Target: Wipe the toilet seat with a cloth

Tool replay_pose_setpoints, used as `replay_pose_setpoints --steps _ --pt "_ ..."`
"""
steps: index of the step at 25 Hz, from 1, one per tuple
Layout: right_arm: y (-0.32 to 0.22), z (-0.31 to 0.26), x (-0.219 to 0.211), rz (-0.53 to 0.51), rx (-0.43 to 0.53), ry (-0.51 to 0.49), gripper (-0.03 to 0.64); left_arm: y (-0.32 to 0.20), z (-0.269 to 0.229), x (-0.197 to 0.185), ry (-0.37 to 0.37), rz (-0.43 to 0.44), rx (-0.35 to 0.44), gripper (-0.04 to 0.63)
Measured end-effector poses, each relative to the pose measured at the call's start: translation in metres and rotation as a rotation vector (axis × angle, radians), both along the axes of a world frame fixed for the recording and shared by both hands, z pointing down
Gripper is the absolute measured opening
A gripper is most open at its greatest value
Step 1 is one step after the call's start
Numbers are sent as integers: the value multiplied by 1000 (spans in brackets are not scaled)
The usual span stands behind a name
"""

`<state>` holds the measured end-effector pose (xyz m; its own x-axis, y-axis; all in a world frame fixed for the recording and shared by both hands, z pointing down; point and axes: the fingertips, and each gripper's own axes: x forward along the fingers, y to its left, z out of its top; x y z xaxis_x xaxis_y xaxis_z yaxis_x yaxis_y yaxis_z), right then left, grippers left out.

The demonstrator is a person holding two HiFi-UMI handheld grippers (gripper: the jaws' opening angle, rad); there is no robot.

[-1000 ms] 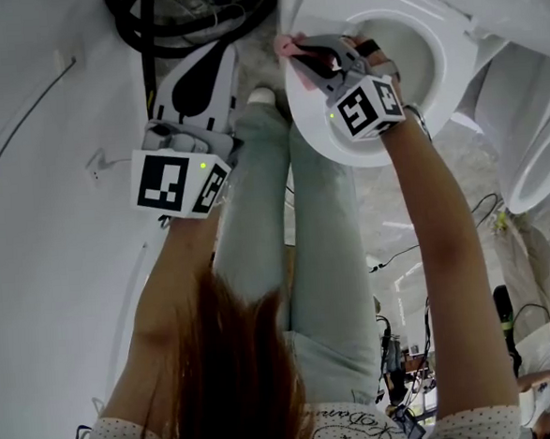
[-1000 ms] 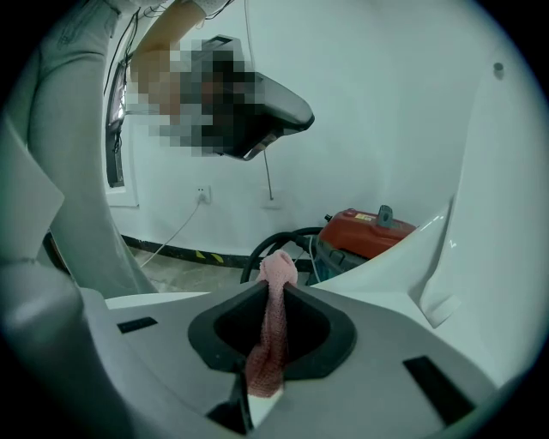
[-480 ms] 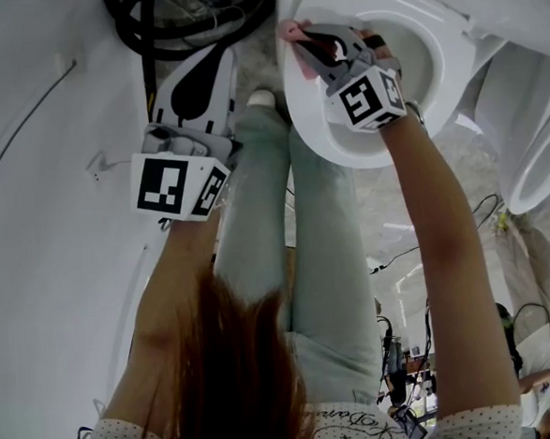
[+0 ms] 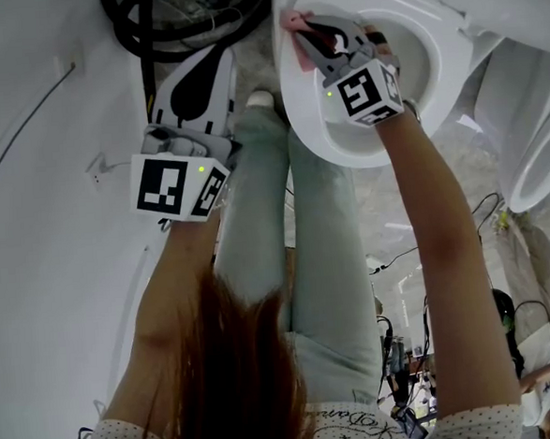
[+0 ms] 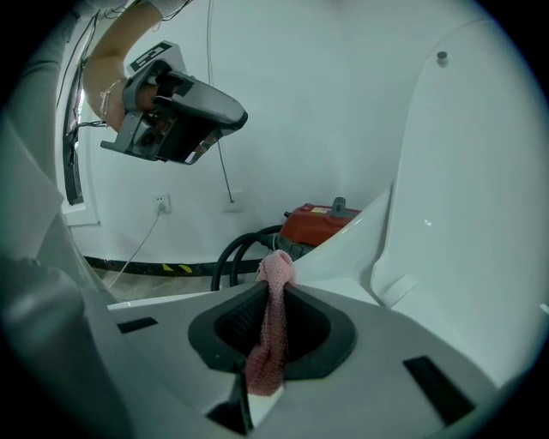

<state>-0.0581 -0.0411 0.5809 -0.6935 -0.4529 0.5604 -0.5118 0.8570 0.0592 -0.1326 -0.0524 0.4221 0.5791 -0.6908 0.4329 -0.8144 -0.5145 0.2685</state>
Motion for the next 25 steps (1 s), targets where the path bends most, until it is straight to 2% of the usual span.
replay_pose_setpoints --steps 10,16,25 --pt "-24 -6 19 119 5 6 52 1 -1 0 0 4 4 5" --pt "-38 -8 36 229 -4 -11 52 2 -1 2 0 5 0 5" --pt "-46 -8 53 322 -1 -19 52 2 -1 3 -1 6 3 5"
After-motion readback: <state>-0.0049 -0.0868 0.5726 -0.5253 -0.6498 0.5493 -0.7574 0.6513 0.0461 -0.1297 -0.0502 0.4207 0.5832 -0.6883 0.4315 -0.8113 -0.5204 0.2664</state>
